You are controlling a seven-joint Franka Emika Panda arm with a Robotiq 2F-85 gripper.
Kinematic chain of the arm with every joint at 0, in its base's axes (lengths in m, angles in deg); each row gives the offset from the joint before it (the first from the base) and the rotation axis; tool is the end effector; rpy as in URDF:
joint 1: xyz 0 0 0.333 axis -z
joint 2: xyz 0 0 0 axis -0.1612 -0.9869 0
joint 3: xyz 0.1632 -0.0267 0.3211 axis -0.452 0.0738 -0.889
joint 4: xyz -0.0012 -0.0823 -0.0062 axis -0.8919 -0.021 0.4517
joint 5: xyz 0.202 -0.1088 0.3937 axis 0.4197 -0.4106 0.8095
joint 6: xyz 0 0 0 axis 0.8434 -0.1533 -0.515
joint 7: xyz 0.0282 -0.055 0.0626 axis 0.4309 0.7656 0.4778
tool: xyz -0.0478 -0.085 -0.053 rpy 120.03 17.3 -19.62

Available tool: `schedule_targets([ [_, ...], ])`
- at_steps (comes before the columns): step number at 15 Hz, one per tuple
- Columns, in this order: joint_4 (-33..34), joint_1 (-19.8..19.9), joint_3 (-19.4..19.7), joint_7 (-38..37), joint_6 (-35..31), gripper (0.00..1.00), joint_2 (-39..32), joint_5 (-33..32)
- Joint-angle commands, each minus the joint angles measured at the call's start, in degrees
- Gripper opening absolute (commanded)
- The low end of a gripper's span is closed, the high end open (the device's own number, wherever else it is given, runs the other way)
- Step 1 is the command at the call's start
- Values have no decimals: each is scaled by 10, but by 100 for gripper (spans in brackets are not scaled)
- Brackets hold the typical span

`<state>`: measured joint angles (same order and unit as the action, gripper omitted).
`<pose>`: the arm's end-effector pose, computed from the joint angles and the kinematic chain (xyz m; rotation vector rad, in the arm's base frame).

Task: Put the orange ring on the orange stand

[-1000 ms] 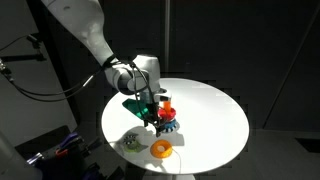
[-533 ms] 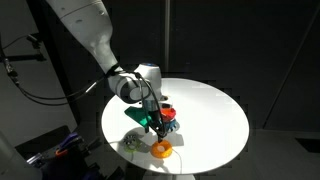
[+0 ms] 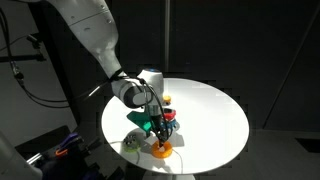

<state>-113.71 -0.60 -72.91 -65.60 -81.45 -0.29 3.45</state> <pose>0.5197 -0.1533 0.1016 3.0478 -0.0059 -0.1511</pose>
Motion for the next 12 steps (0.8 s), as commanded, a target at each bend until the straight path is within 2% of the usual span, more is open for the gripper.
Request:
schedule_targets([
  [1,17,18,-11,21,-1,79,-14,9],
  [2,19,20,-12,23,0,69,-16,9],
  [3,20,21,-12,23,0,63,-18,9],
  [5,22,24,-14,26,1,40,-18,11],
  [9,12,17,-15,21,4,8,2,9],
  [10,7,13,-13,17,5,4,11,6],
  [12,2,7,-8,10,10,7,26,2],
])
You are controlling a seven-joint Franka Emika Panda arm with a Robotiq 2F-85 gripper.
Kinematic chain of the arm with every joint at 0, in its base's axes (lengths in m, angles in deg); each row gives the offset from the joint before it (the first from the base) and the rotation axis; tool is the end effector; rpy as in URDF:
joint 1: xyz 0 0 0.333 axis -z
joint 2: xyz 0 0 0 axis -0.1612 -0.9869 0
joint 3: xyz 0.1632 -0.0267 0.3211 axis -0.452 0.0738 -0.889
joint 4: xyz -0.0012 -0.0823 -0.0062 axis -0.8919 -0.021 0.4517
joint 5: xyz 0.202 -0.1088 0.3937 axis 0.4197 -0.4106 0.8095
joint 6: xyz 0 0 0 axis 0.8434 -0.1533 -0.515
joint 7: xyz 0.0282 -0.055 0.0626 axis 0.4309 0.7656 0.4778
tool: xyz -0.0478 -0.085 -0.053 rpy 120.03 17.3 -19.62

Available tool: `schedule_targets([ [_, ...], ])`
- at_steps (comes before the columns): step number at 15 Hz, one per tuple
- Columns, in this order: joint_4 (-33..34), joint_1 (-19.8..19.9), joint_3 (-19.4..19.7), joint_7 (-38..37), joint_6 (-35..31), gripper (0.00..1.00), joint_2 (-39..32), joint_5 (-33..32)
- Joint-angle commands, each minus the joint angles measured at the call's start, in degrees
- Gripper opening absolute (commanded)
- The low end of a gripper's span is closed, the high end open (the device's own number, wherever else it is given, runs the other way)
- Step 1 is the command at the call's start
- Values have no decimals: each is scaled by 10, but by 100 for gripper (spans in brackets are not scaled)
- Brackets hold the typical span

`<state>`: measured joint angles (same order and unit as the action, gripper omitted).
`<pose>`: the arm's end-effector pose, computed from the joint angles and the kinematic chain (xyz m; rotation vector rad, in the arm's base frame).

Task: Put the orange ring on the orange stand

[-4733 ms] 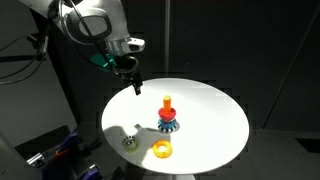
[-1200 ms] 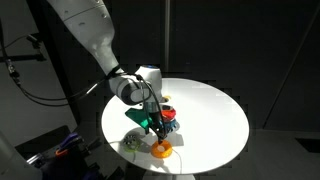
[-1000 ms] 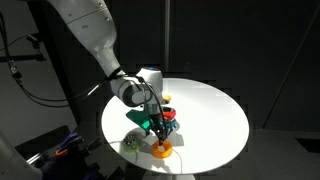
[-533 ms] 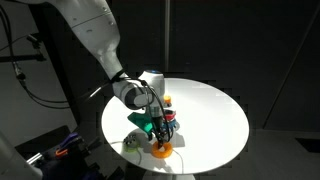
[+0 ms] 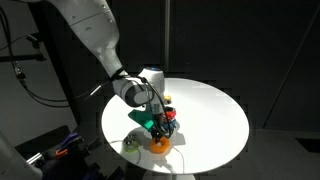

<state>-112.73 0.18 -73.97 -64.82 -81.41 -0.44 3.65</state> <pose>0.5283 -0.1520 0.1048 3.0549 0.0149 -0.1293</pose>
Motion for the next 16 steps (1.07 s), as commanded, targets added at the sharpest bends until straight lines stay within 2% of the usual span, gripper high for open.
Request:
schedule_targets([
  [1,-10,-2,3,3,14,5,36,-1],
  [6,-19,-14,11,-9,33,6,81,-8],
  [16,-19,-21,10,-15,125,6,178,-10],
])
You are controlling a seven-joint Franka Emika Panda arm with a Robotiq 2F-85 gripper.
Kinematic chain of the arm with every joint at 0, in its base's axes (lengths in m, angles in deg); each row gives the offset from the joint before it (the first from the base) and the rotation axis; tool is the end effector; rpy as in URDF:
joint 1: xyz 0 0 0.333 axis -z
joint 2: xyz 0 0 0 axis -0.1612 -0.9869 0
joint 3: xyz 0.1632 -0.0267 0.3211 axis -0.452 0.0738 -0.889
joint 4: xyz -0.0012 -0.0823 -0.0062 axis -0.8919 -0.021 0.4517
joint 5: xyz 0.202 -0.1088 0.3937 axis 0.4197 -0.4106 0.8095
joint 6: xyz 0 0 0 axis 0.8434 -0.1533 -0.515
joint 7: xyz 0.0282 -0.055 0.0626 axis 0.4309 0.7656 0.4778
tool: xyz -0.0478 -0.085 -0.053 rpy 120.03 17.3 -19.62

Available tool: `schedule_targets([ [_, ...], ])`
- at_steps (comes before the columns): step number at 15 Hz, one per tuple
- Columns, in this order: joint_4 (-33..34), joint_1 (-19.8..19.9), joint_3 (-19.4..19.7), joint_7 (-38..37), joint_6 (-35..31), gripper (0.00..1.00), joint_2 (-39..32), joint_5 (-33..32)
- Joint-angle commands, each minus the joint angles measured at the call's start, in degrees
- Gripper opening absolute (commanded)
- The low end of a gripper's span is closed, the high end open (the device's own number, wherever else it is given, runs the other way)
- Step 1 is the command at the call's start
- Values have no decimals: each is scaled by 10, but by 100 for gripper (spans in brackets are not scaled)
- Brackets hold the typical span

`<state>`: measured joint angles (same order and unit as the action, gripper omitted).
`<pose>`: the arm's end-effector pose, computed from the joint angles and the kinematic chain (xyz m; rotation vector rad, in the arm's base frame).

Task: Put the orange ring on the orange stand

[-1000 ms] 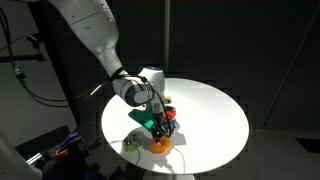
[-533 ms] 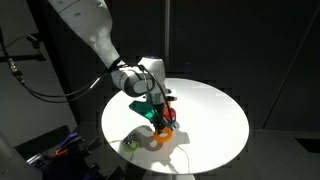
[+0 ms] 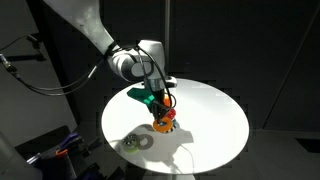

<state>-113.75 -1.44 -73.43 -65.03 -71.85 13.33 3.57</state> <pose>0.5444 -0.1449 0.2182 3.0457 0.0105 -0.0441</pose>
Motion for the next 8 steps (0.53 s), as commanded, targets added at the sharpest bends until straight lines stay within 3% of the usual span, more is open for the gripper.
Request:
schedule_targets([
  [1,-8,-4,4,-12,38,6,49,-8],
  [8,4,-5,0,-18,89,6,101,0],
])
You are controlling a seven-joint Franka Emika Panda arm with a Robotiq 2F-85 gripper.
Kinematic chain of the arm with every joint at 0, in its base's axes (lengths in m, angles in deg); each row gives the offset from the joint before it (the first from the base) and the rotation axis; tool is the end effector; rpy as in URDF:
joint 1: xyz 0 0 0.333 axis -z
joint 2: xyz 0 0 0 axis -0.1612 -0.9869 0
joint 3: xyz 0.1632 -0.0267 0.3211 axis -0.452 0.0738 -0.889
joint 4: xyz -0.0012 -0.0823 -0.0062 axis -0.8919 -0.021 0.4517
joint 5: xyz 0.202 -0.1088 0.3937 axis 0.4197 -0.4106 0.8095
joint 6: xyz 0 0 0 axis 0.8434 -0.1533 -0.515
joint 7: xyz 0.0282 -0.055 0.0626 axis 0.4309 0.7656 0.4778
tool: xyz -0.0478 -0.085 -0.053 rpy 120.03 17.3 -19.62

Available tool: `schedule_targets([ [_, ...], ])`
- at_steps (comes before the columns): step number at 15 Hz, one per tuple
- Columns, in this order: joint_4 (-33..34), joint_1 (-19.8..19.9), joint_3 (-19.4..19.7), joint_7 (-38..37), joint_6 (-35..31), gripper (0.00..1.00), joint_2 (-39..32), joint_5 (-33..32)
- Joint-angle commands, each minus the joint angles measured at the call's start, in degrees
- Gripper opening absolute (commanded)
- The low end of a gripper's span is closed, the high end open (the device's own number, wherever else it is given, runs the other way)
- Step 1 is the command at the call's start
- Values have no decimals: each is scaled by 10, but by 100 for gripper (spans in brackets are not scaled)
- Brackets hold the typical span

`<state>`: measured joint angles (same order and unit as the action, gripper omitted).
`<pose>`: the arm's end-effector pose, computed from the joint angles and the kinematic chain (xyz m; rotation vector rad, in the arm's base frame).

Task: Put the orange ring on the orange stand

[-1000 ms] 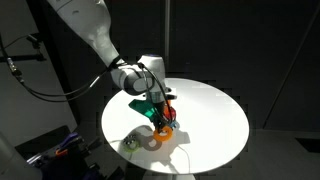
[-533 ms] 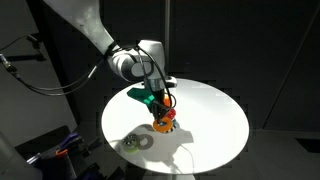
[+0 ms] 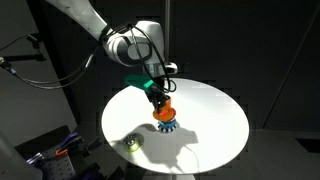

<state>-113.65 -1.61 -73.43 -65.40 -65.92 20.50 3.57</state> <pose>0.5445 -0.1440 0.2799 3.0443 -0.0120 -0.0078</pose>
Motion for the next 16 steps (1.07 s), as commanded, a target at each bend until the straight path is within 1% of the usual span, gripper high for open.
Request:
schedule_targets([
  [1,5,-4,0,-17,35,6,34,1],
  [6,26,-8,-4,-37,49,6,38,10],
  [16,75,-26,-17,-91,55,6,13,28],
])
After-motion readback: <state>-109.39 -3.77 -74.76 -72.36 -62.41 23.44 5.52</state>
